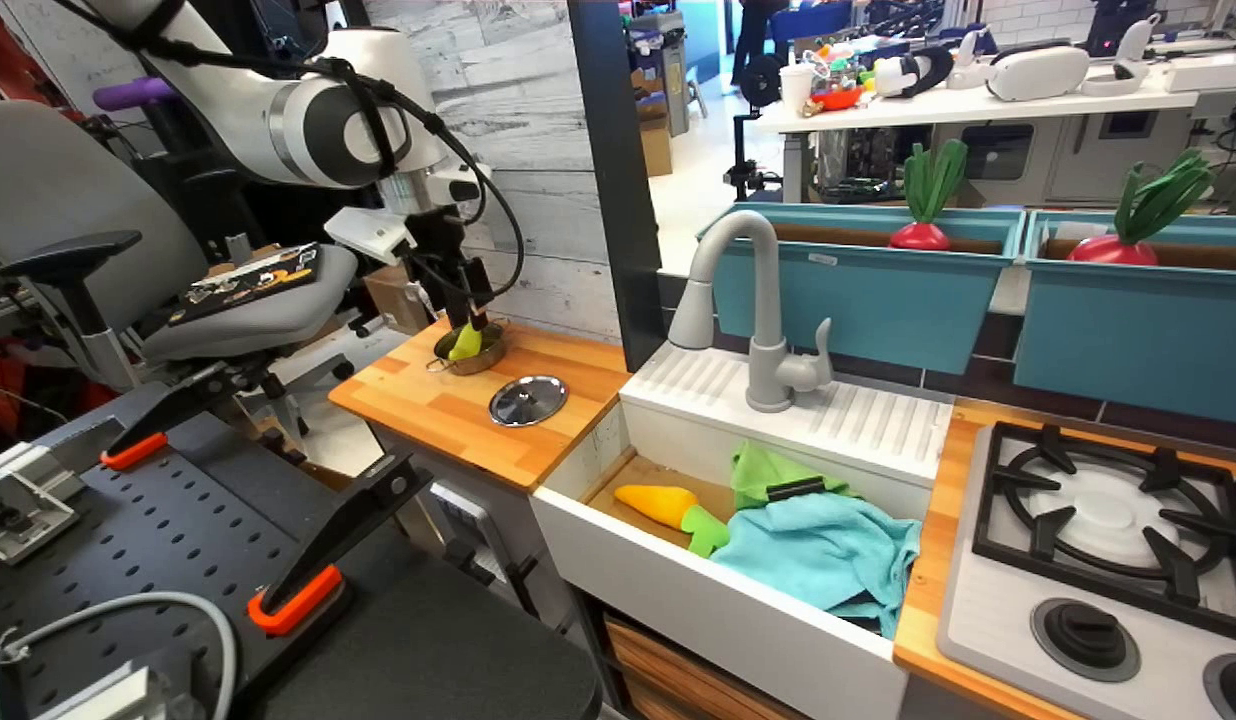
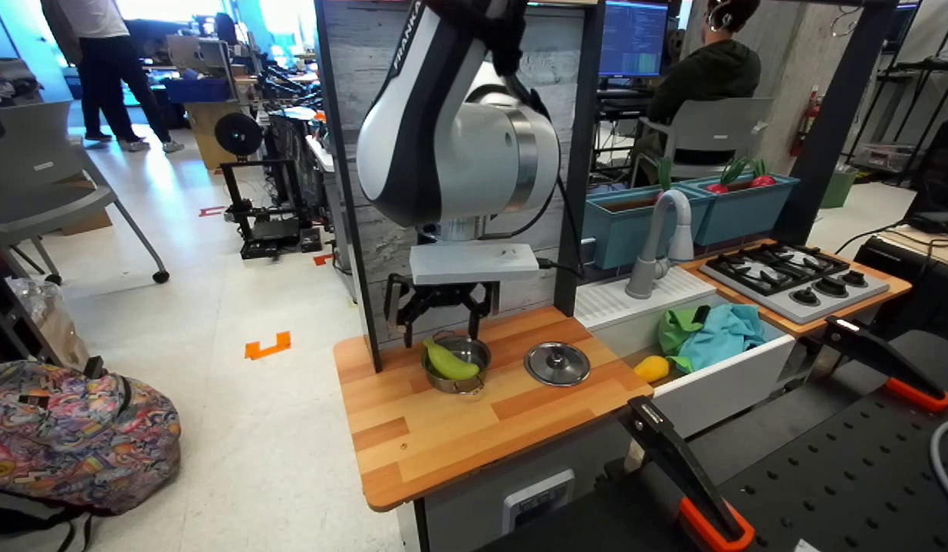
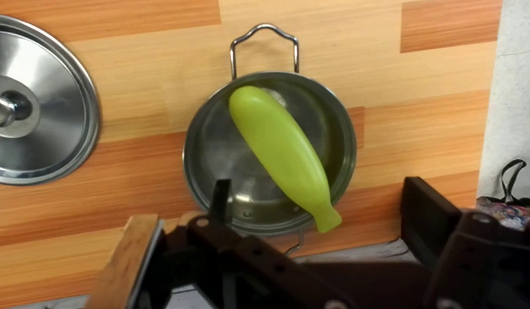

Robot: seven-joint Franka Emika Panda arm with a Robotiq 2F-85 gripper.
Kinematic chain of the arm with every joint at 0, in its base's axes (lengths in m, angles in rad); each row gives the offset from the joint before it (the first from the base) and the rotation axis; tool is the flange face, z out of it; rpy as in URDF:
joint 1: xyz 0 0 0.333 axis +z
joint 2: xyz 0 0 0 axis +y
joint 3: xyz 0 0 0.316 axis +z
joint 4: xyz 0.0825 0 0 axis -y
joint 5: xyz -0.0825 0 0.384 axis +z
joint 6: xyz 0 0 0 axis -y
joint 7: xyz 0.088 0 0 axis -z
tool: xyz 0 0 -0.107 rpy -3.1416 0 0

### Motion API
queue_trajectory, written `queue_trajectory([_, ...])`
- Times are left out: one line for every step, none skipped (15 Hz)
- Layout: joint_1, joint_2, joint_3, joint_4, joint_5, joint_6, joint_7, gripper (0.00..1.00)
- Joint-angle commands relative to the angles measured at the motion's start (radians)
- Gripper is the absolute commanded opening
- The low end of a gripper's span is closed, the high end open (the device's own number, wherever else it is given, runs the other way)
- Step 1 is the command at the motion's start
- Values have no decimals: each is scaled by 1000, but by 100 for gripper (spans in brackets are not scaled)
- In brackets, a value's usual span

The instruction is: Remove the banana from the pot

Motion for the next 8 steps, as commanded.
queue_trajectory([15, 70, -18, 95, -35, -5, 33, 75])
queue_trajectory([11, 79, -16, 108, -34, -8, 28, 74])
queue_trajectory([11, 85, -16, 114, -32, -6, 30, 65])
queue_trajectory([9, 92, -15, 123, -31, -6, 28, 58])
queue_trajectory([9, 98, -15, 130, -30, -6, 28, 50])
queue_trajectory([9, 103, -16, 136, -30, -5, 30, 42])
queue_trajectory([10, 108, -18, 142, -31, -5, 31, 35])
queue_trajectory([10, 112, -17, 149, -30, -6, 30, 27])
